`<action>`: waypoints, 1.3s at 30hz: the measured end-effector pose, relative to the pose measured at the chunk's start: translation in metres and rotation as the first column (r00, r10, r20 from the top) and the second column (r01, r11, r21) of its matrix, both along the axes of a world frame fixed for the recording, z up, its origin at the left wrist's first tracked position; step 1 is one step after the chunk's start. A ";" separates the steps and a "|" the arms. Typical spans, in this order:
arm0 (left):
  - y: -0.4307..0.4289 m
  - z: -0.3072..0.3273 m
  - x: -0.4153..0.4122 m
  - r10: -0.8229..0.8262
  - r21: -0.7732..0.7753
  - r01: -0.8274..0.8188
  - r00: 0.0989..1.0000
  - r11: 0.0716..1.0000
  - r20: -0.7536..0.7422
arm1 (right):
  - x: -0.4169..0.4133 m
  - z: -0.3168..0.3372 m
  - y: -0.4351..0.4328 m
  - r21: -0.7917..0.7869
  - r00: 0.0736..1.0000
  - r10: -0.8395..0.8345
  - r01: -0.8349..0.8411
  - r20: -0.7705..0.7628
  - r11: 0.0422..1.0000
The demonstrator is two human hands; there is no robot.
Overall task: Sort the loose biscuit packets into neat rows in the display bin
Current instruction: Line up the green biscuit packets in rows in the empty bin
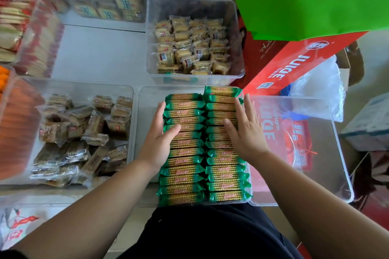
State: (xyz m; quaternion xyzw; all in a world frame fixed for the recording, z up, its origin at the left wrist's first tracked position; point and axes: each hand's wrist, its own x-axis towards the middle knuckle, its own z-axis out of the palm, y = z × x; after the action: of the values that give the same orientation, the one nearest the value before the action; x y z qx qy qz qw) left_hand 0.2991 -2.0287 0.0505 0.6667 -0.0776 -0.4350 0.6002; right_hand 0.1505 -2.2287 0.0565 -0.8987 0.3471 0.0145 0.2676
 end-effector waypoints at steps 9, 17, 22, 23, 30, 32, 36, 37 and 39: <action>0.014 -0.002 -0.028 0.049 0.109 -0.046 0.998 0.993 -0.024 | -0.007 -0.001 0.006 0.233 0.988 -0.054 0.019 0.143 0.972; -0.001 -0.004 -0.035 -0.010 0.144 -0.004 0.995 0.990 0.095 | -0.009 -0.003 0.001 0.226 0.989 -0.018 -0.015 0.145 0.974; 0.001 0.002 -0.019 0.020 0.188 -0.060 0.978 0.980 0.210 | -0.009 -0.001 -0.007 0.150 0.992 0.021 -0.040 0.123 0.988; 0.000 0.003 -0.013 -0.003 0.234 -0.062 0.963 0.970 0.270 | -0.007 0.001 -0.010 0.103 0.992 0.057 -0.068 0.112 0.992; -0.030 0.016 0.025 -0.353 0.445 0.096 0.764 0.890 0.540 | 0.041 0.018 -0.040 -0.036 0.983 0.168 -0.171 -0.076 0.985; -0.035 0.015 0.030 -0.426 0.487 0.144 0.726 0.862 0.540 | 0.047 0.017 -0.042 -0.059 0.978 0.182 -0.189 -0.103 0.980; -0.045 0.018 0.036 -0.458 0.561 0.058 0.649 0.826 0.607 | 0.041 0.015 -0.038 -0.133 0.984 0.174 -0.178 -0.046 0.975; -0.047 0.019 0.038 -0.478 0.579 0.044 0.617 0.814 0.625 | 0.039 0.014 -0.038 -0.144 0.986 0.164 -0.167 -0.033 0.975; -0.052 0.019 0.043 -0.491 0.580 0.027 0.567 0.814 0.661 | 0.038 0.012 -0.040 -0.168 0.989 0.143 -0.145 -0.021 0.975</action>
State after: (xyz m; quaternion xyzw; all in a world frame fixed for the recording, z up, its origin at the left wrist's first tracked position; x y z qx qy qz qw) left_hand 0.3419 -2.0805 0.0695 0.9009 -0.3165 -0.1872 0.2305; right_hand 0.1883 -2.2683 0.0687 -0.9409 0.2823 0.0083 0.1868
